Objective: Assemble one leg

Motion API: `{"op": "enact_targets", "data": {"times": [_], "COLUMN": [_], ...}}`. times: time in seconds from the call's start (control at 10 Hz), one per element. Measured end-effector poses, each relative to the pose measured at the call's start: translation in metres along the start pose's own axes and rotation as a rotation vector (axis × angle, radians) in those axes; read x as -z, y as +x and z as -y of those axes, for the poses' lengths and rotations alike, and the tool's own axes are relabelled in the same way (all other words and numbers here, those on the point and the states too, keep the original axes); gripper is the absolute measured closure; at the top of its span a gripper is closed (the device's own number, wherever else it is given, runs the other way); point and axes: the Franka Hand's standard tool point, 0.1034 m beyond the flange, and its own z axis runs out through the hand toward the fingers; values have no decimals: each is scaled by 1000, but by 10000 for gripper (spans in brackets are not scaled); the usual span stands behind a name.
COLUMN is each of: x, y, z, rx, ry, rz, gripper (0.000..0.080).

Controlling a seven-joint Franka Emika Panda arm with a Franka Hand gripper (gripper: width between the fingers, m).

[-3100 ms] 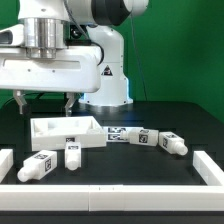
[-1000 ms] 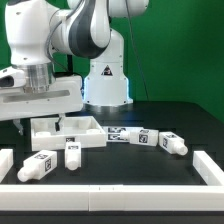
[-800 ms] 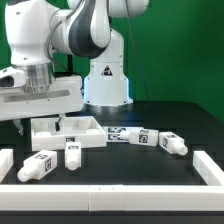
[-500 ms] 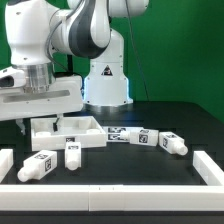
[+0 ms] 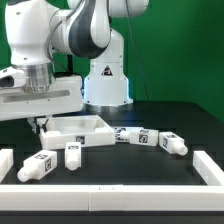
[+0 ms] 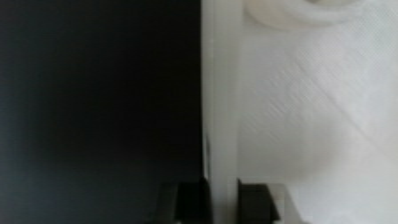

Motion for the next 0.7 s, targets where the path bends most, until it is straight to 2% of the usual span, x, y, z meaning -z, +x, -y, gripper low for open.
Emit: {"op": "enact_targets", "data": {"times": [0.1, 0.2, 0.4, 0.5, 0.6, 0.7], "x": [0, 1, 24, 44, 62, 74], "y": [0, -1, -3, 7, 21, 36], "z": [0, 1, 6, 17, 29, 39], "rx": [0, -15, -157, -237, -280, -303], "ry": [0, 12, 119, 163, 163, 157], "rz": [0, 5, 40, 66, 73, 77], "gripper": [747, 747, 747, 747, 747, 747]}}
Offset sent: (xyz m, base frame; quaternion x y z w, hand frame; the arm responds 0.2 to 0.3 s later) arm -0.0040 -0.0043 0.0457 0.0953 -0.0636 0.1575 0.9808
